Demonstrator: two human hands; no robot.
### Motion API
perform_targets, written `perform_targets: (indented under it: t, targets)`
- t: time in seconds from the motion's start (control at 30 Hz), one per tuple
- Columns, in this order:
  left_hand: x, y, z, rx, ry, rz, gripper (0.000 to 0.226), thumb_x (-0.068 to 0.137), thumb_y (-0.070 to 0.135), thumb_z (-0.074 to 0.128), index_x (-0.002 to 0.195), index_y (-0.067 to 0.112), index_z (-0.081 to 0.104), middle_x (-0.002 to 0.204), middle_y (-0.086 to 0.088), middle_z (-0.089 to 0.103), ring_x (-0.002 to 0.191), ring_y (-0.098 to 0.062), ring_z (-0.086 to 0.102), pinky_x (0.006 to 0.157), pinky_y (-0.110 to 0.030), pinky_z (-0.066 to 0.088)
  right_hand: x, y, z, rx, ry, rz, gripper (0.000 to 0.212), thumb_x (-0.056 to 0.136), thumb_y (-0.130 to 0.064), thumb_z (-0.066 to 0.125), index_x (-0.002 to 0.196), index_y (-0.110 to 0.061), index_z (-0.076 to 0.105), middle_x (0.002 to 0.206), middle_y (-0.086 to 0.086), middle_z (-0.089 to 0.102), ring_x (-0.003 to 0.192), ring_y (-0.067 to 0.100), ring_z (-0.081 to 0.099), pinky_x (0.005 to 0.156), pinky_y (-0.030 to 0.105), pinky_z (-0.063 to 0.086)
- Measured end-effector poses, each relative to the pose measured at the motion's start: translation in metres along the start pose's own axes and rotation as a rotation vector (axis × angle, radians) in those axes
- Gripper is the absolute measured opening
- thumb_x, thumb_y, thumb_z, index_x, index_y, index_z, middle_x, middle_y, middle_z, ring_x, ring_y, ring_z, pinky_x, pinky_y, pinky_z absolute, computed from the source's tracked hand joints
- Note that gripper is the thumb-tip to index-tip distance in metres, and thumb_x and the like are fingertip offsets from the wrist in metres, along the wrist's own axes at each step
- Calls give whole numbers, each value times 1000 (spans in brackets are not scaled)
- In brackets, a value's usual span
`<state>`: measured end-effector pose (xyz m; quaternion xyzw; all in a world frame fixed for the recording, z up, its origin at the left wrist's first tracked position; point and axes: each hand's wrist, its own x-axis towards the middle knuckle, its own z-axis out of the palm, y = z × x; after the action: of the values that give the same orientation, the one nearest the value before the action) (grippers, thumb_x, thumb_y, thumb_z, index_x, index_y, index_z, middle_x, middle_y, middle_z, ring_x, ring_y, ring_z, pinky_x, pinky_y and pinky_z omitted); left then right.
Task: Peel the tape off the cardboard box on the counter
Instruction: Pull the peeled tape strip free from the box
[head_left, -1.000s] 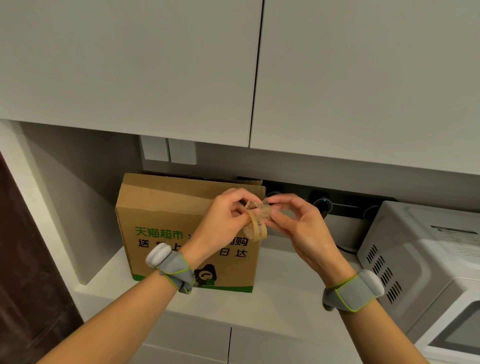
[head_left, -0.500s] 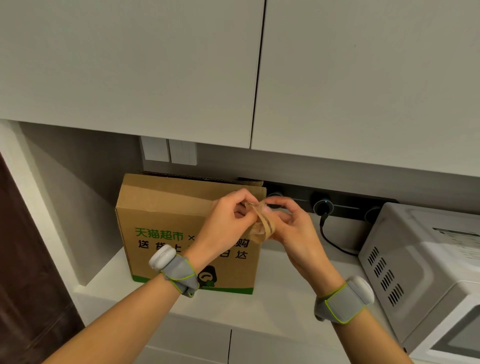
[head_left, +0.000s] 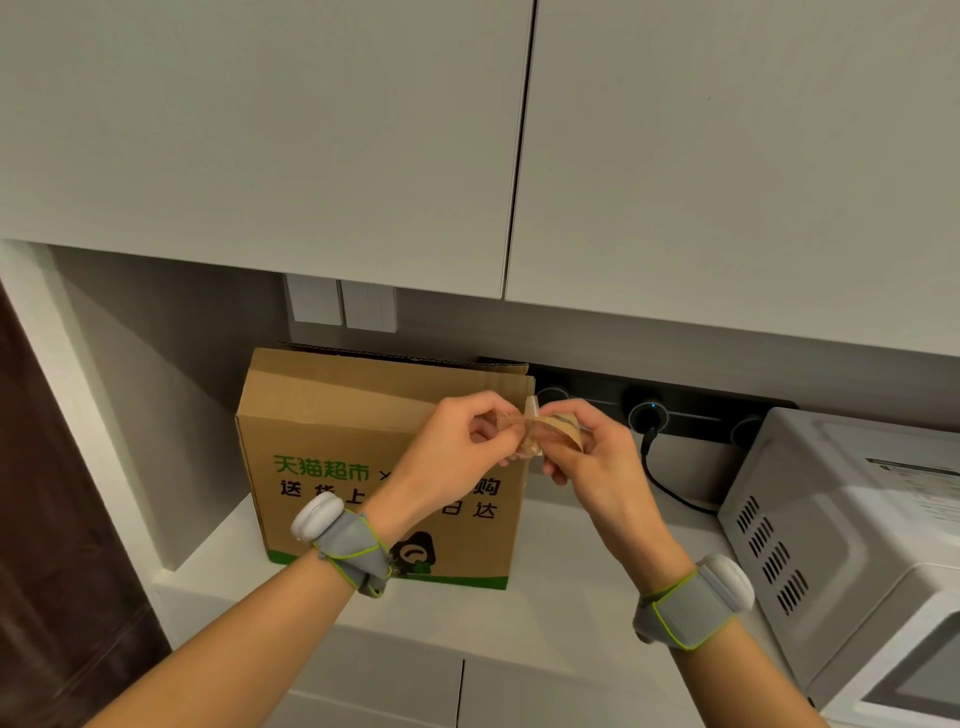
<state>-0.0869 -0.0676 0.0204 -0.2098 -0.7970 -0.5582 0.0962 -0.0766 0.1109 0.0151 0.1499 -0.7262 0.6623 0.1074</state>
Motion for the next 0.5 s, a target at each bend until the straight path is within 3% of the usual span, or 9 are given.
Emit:
perform_targets:
  t: [0.17,0.23,0.33,0.5]
  targets:
    - [-6,4,3,-36,-71,54,43,96,11,72,135,21,57,112,-7,66,96,-18,72,92,-42,60,2,2,3,64,62,23,13,98,4,57,105,-4,65,60,9,58,50,17,51,49,26,44]
    - [-10,6,3,-18,-87,112,45,98,18,71,138,27,55,116,-2,62,99,-17,71,93,-37,60,2,3,4,86,68,34,13,98,6,56,106,-1,62,61,12,56,49,17,50,49,27,44]
    - [-13,7,3,90,-64,185,14,102,31,65,115,26,69,112,2,60,100,-16,67,91,-39,58,1,4,5,79,51,46,15,96,7,57,108,-2,62,62,11,58,51,17,51,49,25,44]
    - [-11,4,3,154,72,183,22,101,27,65,83,16,67,91,-2,61,82,-20,66,79,-50,57,-2,5,9,53,0,68,21,97,-1,62,116,-12,59,63,8,61,55,19,55,49,27,44]
